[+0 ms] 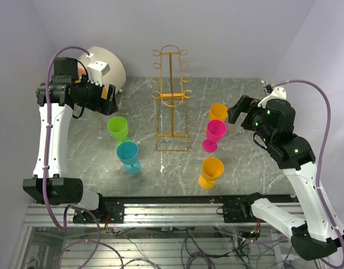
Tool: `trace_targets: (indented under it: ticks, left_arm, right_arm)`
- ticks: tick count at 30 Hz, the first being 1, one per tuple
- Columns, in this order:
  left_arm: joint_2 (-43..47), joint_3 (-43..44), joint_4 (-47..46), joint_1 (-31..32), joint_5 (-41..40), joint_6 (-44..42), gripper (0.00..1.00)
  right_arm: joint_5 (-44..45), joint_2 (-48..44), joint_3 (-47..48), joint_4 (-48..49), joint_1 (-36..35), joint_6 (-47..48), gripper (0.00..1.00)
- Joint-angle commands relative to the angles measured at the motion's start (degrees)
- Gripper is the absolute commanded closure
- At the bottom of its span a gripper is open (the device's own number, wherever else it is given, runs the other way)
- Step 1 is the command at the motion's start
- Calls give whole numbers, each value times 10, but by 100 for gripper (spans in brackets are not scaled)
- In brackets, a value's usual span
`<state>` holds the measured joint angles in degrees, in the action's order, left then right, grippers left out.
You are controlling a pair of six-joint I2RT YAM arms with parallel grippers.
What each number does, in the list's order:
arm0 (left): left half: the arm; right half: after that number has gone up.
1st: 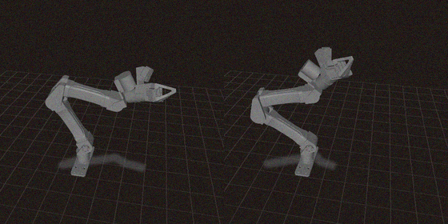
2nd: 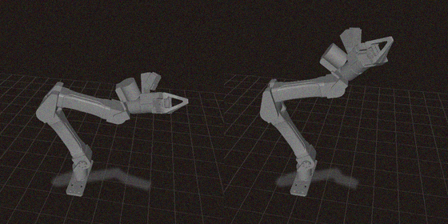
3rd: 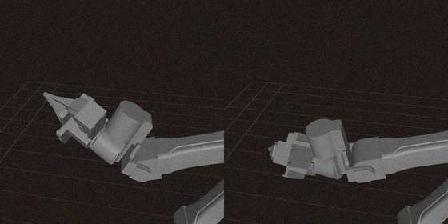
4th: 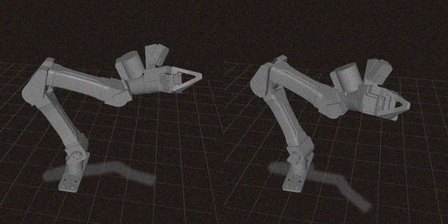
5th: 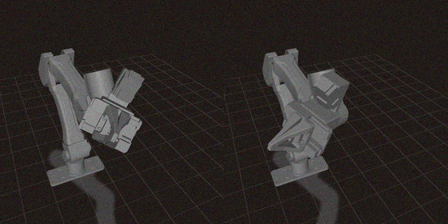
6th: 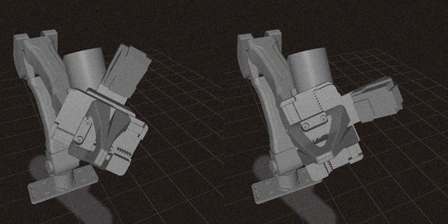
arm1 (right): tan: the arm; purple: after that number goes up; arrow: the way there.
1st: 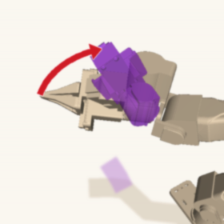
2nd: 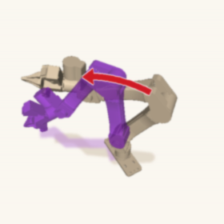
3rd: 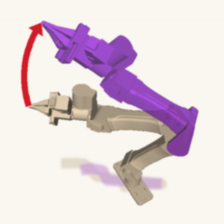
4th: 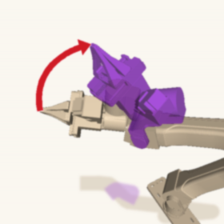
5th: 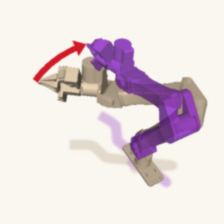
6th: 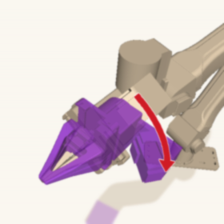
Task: Place the wine glass upside down on the wine glass rack
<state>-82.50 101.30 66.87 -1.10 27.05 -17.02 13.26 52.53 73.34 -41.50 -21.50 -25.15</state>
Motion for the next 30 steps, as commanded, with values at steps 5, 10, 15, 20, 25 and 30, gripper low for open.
trace_targets:
  ticks: [5,10,15,20,25,30]
  left_arm:
    - [10,11,-3,6,11,2,1]
    - [11,9,2,10,19,0,1]
    - [13,6,4,11,22,-2,1]
    - [21,-4,3,12,23,0,0]
    - [36,-27,-5,14,26,3,0]
    - [44,-36,-9,14,26,4,0]
  right_arm:
    - [72,-15,-9,-8,0,-49,0]
    - [36,-54,-57,43,0,-63,0]
    - [-118,-72,-91,97,0,-11,6]
    - [-217,-2,-51,-5,0,25,18]
    - [-187,10,-52,-122,-1,17,32]
    - [-227,-27,-77,-166,-1,7,36]
